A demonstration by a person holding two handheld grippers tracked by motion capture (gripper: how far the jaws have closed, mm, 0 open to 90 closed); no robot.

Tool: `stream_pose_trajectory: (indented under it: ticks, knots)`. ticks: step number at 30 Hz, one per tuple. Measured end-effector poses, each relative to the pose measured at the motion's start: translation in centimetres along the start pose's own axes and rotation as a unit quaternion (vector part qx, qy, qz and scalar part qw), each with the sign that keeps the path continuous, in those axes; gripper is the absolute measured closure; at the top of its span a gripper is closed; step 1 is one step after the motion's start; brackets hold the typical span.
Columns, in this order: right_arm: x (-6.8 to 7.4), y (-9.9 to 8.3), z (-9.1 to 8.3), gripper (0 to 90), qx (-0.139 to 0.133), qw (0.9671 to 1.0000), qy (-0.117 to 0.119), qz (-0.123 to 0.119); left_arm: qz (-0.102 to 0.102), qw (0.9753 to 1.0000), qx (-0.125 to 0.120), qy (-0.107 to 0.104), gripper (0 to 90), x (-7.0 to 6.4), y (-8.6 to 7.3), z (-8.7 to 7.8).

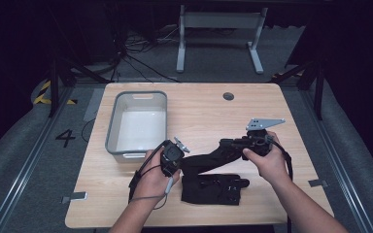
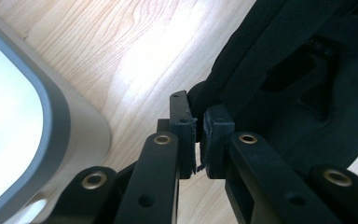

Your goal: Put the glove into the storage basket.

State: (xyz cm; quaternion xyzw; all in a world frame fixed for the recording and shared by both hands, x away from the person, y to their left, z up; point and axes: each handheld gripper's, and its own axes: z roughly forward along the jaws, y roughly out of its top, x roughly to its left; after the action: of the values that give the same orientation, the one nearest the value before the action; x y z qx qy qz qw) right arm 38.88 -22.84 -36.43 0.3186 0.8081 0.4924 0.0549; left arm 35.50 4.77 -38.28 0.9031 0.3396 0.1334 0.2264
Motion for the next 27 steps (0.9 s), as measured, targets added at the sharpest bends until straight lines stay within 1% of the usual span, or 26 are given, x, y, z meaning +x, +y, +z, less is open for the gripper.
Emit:
stream_pose_trajectory:
  ticks: [4, 7, 8, 9, 11, 14, 16, 18, 19, 21, 23, 24, 27]
  knots:
    - [0.1, -1.0, 0.0, 83.3, -0.003, 1.0000, 0.005, -0.005, 0.003, 1.0000, 0.003, 0.002, 84.9, -0.1, 0.0, -0.1]
    - [0.2, -1.7, -0.1, 83.1, 0.003, 0.9999, 0.007, -0.008, 0.007, 0.9999, 0.011, -0.002, 84.7, -0.4, -0.1, 0.0]
    - [0.3, -2.0, -0.1, 83.0, 0.007, 0.9999, 0.008, -0.006, 0.014, 0.9998, 0.015, -0.003, 84.5, -0.5, -0.1, 0.0]
    - [0.3, -2.3, -0.2, 82.9, 0.009, 0.9999, 0.007, -0.007, 0.019, 0.9996, 0.019, -0.007, 84.3, -0.7, 0.0, -0.1]
    - [0.3, -3.0, -0.3, 82.7, 0.015, 0.9998, 0.010, -0.002, 0.023, 0.9992, 0.028, -0.017, 83.7, -1.0, 0.0, -0.2]
    - [0.5, -4.1, -0.6, 82.0, 0.028, 0.9995, 0.013, 0.003, 0.031, 0.9979, 0.048, -0.032, 81.9, -1.3, 0.0, -0.4]
    - [0.7, -4.3, -0.7, 82.0, 0.031, 0.9994, 0.013, 0.003, 0.035, 0.9967, 0.059, -0.044, 81.7, -1.5, 0.0, -0.4]
    - [0.8, -4.6, -0.9, 81.5, 0.037, 0.9992, 0.014, 0.003, 0.038, 0.9947, 0.071, -0.064, 80.4, -1.7, 0.0, -0.5]
    - [1.0, -4.9, -1.1, 81.3, 0.039, 0.9991, 0.016, 0.007, 0.039, 0.9940, 0.073, -0.071, 79.4, -1.8, -0.1, -0.5]
    - [1.2, -5.2, -1.4, 80.3, 0.044, 0.9988, 0.017, 0.008, 0.040, 0.9917, 0.076, -0.095, 75.8, -1.9, -0.1, -0.8]
    - [1.5, -5.6, -1.7, 79.6, 0.049, 0.9984, 0.022, 0.013, 0.039, 0.9888, 0.068, -0.127, 69.5, -1.8, -0.2, -1.2]
    - [1.7, -5.8, -1.9, 79.6, 0.054, 0.9983, 0.020, 0.014, 0.036, 0.9866, 0.063, -0.146, 67.2, -1.7, -0.2, -1.4]
    - [2.5, -6.3, -2.3, 74.6, 0.082, 0.9965, 0.011, 0.013, 0.033, 0.9820, 0.060, -0.176, 62.5, -1.7, -0.3, -1.7]
